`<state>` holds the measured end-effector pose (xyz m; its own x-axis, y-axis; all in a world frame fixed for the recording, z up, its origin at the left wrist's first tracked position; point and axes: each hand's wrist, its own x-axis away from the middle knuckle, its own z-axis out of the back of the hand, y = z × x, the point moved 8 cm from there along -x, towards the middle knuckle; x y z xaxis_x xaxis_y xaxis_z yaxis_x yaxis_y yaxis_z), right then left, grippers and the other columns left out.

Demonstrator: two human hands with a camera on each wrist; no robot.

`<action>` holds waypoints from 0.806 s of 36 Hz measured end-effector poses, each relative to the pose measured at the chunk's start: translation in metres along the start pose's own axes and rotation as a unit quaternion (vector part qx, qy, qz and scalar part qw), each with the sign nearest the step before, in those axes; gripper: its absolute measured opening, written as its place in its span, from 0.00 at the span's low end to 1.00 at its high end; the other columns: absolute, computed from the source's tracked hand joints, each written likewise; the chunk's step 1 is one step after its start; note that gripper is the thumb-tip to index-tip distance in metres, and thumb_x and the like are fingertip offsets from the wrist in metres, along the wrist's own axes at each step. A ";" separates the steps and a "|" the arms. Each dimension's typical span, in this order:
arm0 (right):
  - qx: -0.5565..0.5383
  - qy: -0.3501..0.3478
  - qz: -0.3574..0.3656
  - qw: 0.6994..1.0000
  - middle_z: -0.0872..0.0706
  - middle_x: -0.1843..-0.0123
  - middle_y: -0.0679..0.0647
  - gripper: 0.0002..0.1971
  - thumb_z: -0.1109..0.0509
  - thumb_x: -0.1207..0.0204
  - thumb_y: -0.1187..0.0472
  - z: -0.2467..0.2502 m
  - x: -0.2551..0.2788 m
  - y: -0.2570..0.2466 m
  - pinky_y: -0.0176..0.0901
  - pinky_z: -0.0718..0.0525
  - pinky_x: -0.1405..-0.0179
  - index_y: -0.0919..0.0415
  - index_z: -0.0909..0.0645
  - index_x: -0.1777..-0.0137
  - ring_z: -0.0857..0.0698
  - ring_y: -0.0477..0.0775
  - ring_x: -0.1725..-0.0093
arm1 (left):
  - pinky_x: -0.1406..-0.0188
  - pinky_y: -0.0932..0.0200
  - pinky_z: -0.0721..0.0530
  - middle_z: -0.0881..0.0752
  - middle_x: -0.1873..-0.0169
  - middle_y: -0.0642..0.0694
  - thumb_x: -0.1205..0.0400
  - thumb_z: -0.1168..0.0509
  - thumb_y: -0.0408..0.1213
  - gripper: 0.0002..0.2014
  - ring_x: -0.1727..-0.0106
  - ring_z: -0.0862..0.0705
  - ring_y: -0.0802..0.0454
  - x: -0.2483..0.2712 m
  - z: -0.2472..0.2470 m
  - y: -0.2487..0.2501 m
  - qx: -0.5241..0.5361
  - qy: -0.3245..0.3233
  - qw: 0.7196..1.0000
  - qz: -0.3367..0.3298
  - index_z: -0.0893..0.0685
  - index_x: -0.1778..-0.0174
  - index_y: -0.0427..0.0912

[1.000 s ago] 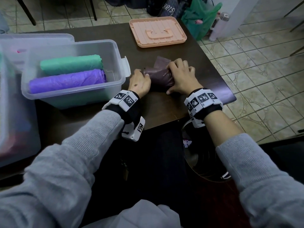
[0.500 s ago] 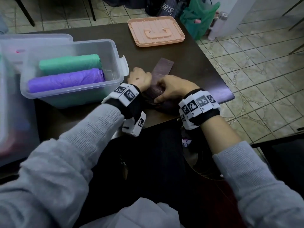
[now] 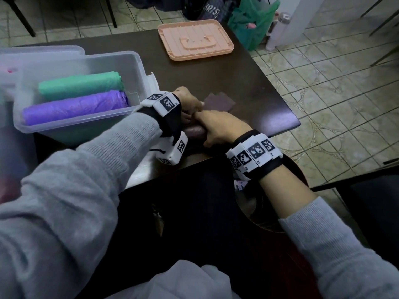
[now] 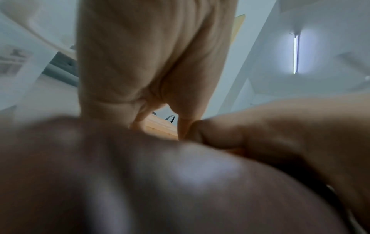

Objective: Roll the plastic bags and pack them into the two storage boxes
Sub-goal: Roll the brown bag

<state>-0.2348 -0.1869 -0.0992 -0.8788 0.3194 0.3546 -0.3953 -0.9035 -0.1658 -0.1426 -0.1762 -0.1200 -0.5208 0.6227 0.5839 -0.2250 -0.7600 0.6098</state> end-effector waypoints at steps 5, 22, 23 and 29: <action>0.049 0.046 0.015 0.998 0.19 0.37 0.55 0.27 0.29 0.33 0.61 0.005 0.002 -0.002 0.53 0.30 0.41 0.56 0.30 0.32 0.24 0.57 0.35 | 0.73 0.62 0.30 0.26 0.70 0.45 0.18 0.41 0.57 0.23 0.71 0.27 0.52 0.005 0.000 0.002 -0.031 -0.048 0.998 0.011 0.28 0.68 0.41; 0.039 0.020 0.004 0.999 0.29 0.37 0.55 0.32 0.28 0.35 0.64 -0.002 0.003 0.004 0.56 0.30 0.40 0.53 0.33 0.29 0.32 0.57 0.33 | 0.45 0.47 0.14 0.12 0.48 0.42 0.37 0.17 0.40 0.30 0.48 0.13 0.44 -0.002 0.062 0.022 0.310 0.164 0.933 -0.077 0.18 0.41 0.36; 0.039 0.016 0.002 0.999 0.30 0.36 0.55 0.33 0.27 0.35 0.64 -0.002 0.003 0.004 0.55 0.30 0.40 0.54 0.33 0.30 0.32 0.57 0.33 | 0.46 0.48 0.13 0.12 0.49 0.42 0.37 0.17 0.39 0.30 0.48 0.13 0.45 -0.003 0.067 0.023 0.315 0.175 0.930 -0.079 0.18 0.41 0.35; 0.008 0.001 -0.005 1.000 0.29 0.37 0.53 0.34 0.28 0.37 0.64 -0.008 0.002 0.008 0.51 0.34 0.37 0.48 0.33 0.30 0.31 0.58 0.35 | 0.43 0.51 0.14 0.12 0.48 0.43 0.37 0.19 0.39 0.27 0.47 0.13 0.48 -0.005 0.092 0.025 0.286 0.210 0.931 -0.092 0.15 0.42 0.36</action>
<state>-0.2416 -0.1910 -0.1068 -0.8753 0.3287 0.3547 -0.3997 -0.9046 -0.1481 -0.0695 -0.1814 -0.0583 -0.8194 0.5137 0.2542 0.0704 -0.3500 0.9341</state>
